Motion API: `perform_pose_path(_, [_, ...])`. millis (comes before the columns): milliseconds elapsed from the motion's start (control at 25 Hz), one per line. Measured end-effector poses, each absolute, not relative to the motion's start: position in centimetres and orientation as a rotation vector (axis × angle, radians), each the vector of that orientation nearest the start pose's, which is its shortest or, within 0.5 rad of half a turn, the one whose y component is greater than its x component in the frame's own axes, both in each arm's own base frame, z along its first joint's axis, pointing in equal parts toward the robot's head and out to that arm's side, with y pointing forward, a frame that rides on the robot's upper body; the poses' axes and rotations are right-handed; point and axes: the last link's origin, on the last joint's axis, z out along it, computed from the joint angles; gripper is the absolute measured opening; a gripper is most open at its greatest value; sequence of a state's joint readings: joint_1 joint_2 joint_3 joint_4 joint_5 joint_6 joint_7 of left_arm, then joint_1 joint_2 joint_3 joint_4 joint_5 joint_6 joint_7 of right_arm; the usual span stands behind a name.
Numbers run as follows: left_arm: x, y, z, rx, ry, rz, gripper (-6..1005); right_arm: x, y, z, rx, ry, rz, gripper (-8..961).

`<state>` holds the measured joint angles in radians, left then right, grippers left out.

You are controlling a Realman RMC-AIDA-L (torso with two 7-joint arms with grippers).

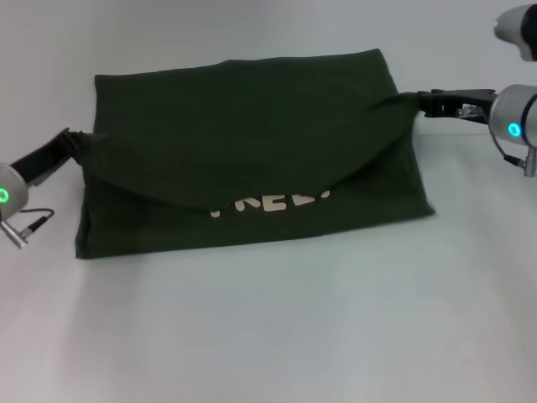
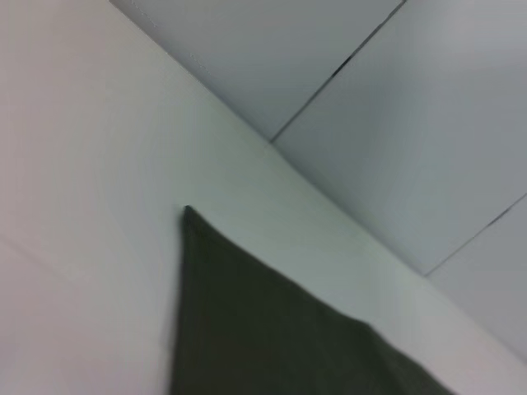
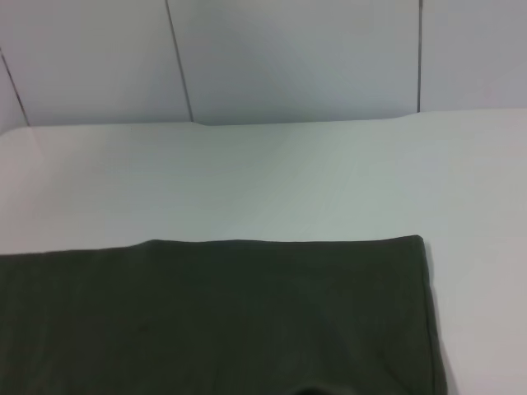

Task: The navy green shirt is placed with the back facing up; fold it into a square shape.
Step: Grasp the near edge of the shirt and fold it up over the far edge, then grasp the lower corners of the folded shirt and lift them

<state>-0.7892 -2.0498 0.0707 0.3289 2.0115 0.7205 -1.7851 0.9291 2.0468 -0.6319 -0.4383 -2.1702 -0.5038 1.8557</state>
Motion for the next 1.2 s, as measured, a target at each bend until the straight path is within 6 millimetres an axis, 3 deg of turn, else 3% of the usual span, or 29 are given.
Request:
perform_pose_path(120, [-31.1, 44.2, 2.4, -1.527, -1.468, -0.857, 68, 23.2, 49.5, 1.7, -1.923, 0.946, 0.339, 149])
perform_pose_path(320, [-31.6, 44.1, 2.2, -1.497, -1.458, -0.821, 248, 23.3, 49.6, 1.5, -1.893, 0.913, 0.304, 267])
perform_pose_path(520, [-31.5, 43.5, 3.3, -1.589, -1.399, -0.848, 369, 23.8, 49.5, 2.7, -1.857, 0.926, 0.351, 478])
perform_pose_path(760, [-31.2, 40.7, 4.8, -1.863, -1.244, -0.838, 496, 25.1, 47.2, 4.9, -1.946, 1.007, 0.548, 766])
perform_pose_path(800, [-31.4, 40.2, 4.7, -1.895, -1.231, -0.818, 517, 25.6, 46.1, 5.5, -2.002, 1.040, 0.608, 801])
perform_pose_path(960, [-32.5, 38.8, 4.2, -1.980, -1.223, -0.689, 699, 26.5, 44.5, 6.0, -2.060, 1.090, 0.665, 940])
perform_pose_path(1000, [-32.8, 38.7, 4.0, -1.986, -1.233, -0.655, 745, 26.8, 44.1, 6.0, -2.070, 1.103, 0.672, 940])
perform_pose_path(1200, [-33.6, 38.8, 2.7, -1.984, -1.312, -0.527, 744, 28.1, 43.0, 6.2, -2.071, 1.147, 0.671, 940])
